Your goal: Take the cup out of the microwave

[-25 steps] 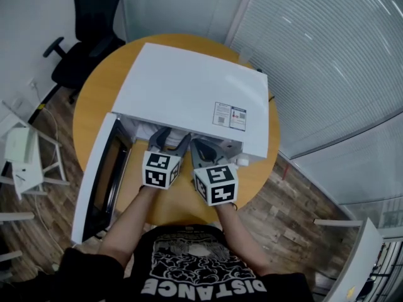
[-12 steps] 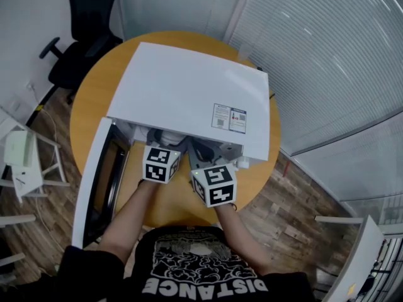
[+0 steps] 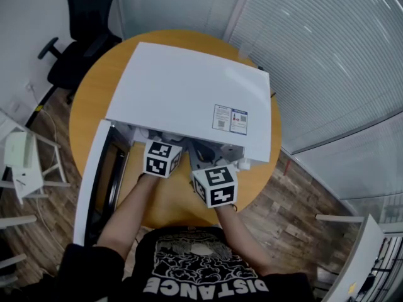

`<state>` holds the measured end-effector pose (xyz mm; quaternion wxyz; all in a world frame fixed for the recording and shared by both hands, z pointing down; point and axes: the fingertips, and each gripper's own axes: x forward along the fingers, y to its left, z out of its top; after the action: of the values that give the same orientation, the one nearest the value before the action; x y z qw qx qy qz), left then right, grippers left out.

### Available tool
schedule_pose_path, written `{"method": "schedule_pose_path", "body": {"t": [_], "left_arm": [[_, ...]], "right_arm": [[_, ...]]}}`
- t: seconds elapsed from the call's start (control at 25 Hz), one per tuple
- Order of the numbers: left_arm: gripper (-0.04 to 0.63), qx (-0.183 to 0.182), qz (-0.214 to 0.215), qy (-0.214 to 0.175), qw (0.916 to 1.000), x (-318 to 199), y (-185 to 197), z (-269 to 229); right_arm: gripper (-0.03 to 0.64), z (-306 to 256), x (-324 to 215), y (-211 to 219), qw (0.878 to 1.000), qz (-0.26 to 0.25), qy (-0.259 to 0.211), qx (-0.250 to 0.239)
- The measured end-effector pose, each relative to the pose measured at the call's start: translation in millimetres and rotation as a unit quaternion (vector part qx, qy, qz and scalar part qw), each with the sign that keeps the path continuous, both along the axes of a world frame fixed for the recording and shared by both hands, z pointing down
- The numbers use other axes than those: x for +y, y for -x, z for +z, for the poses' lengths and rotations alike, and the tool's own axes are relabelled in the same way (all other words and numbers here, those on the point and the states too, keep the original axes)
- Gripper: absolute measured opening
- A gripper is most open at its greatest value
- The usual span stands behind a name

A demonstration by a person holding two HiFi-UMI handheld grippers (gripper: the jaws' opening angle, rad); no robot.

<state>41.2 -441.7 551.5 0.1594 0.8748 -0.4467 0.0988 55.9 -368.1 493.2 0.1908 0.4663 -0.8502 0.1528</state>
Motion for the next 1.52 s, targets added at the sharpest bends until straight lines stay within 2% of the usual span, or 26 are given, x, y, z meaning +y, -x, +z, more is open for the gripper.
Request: {"method": "schedule_pose_path", "body": {"t": [0.48, 0.92, 1.52], "left_arm": [[0.449, -0.024, -0.010, 0.003, 0.9997, -17, -4, 7], [0.434, -0.050, -0.022, -0.014, 0.9984, -25, -2, 7], [0.428, -0.055, -0.020, -0.021, 0.9981, -19, -1, 5]], "right_arm": [[0.015, 5, -3, -11, 1.000, 0.016, 0.005, -0.002], [0.015, 9, -5, -13, 1.000, 0.021, 0.008, -0.004], [0.015, 6, -3, -13, 1.000, 0.020, 0.006, -0.005]]}}
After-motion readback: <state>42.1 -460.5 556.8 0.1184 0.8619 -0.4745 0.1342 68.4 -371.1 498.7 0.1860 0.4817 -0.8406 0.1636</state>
